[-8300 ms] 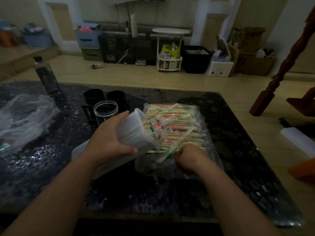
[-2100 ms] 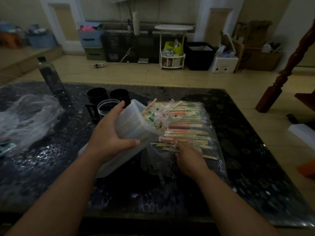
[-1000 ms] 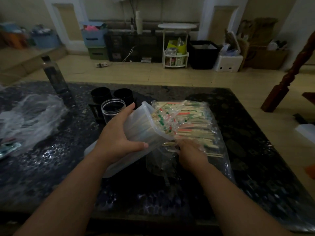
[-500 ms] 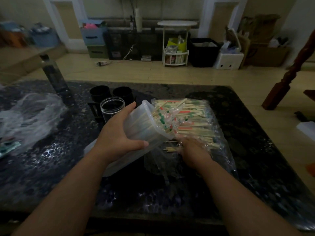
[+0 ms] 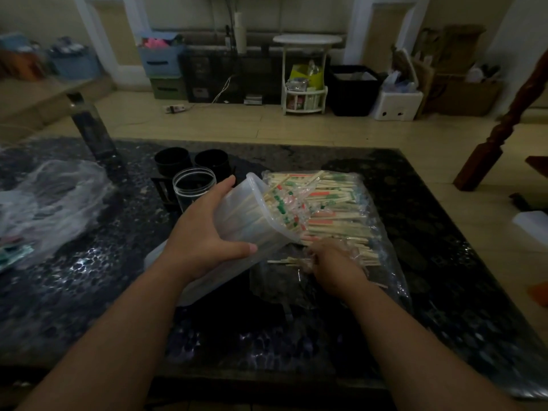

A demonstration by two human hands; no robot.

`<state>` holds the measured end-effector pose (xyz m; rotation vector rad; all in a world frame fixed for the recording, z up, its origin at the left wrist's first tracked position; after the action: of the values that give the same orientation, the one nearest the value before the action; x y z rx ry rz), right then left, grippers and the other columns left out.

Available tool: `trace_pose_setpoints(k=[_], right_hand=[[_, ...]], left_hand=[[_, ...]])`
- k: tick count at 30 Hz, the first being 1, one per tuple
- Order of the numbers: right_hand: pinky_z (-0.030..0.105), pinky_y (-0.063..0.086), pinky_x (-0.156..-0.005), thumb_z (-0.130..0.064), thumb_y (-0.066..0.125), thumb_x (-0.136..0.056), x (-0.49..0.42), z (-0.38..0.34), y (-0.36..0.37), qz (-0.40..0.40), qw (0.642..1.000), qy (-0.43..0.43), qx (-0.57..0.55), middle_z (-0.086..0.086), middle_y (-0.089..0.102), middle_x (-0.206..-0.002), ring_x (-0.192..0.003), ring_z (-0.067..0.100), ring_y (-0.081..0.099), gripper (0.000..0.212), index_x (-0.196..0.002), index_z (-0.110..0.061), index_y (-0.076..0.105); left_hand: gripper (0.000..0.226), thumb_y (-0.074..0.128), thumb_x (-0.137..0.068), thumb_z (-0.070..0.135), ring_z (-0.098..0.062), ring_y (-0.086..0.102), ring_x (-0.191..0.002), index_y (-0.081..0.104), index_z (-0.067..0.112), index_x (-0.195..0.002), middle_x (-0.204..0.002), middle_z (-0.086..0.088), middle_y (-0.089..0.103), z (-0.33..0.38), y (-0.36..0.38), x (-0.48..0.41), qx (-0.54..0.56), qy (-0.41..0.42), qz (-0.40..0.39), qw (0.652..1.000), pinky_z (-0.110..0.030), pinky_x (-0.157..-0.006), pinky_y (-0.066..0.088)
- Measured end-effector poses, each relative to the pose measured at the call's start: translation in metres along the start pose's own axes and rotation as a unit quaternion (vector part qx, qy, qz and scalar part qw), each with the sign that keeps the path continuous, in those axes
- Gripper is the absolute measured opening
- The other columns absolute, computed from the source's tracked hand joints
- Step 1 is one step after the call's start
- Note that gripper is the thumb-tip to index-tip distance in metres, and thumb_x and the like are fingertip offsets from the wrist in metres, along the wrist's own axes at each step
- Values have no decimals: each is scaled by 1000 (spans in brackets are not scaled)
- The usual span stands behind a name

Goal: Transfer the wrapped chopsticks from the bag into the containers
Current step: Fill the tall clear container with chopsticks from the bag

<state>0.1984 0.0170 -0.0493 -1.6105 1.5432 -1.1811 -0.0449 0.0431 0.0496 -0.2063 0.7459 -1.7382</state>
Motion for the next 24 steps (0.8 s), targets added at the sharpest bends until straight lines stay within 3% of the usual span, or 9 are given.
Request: trace_pose_setpoints(k=[2, 4, 7, 11, 15, 20, 24], right_hand=[[32, 43, -91, -30, 63, -93, 3, -1, 0, -18, 1000, 11, 23, 8, 61, -115, -109, 27, 59, 24, -116, -23, 62], [40, 43, -100, -34, 61, -92, 4, 0, 1, -34, 996, 34, 72, 11, 62, -119, -113, 31, 57, 21, -111, -25, 64], [44, 39, -103, -32, 53, -96, 10, -1, 7, -49, 986, 31, 156, 13, 52, -133, -123, 34, 49, 36, -128, -17, 57], [40, 36, -101, -22, 44, -96, 26, -2, 15, 31, 973, -15, 228, 10, 51, -128, -119, 31, 46, 32, -126, -15, 54], [35, 33, -99, -21, 41, -98, 38, -1, 13, 56, 976, -40, 207, 10, 56, -123, -116, 27, 48, 26, -120, -15, 54], [40, 49, -88, -18, 43, -97, 41, -9, -5, -40, 986, 7, 161, 16, 59, -126, -110, 33, 61, 30, -127, -13, 46], [37, 47, -92, -44, 57, -93, 49, -16, -23, -103, 983, 13, 153, 12, 62, -125, -112, 30, 60, 43, -128, -18, 57]], left_hand=[[119, 77, -37, 59, -7, 45, -126, 33, 41, -147, -141, 18, 42, -1, 0, 0, -3, 2, 1, 1000, -29, -98, 38], [120, 77, -37, 58, -7, 45, -126, 33, 41, -147, -141, 18, 43, -1, -1, 1, -2, 0, 2, 1000, -32, -99, 39], [120, 78, -38, 57, -6, 45, -124, 32, 42, -147, -139, 20, 43, 0, -2, 2, 0, 2, 0, 1000, -30, -97, 39], [120, 77, -42, 58, -7, 44, -126, 26, 42, -149, -139, 21, 39, 0, -3, 5, -16, 11, -8, 1000, -33, -100, 39], [121, 73, -49, 60, -11, 36, -134, 16, 37, -153, -149, 15, 33, 2, -3, 7, -83, 27, -22, 996, -37, -108, 35], [122, 63, -48, 67, -16, 33, -136, 11, 34, -154, -152, 5, 31, 2, 1, 6, -146, 37, -52, 987, -36, -107, 32], [123, 56, -45, 70, -18, 31, -137, 16, 31, -154, -152, 2, 32, 0, 3, 9, -190, 30, -57, 980, -34, -110, 27]])
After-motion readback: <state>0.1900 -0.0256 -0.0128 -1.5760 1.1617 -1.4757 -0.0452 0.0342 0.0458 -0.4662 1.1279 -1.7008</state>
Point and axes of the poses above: each hand's wrist, its own x-axis away from the middle knuckle, its own y-axis out of the palm, z = x × y, the point moved 2 cm from there along -x, towards the middle knuckle
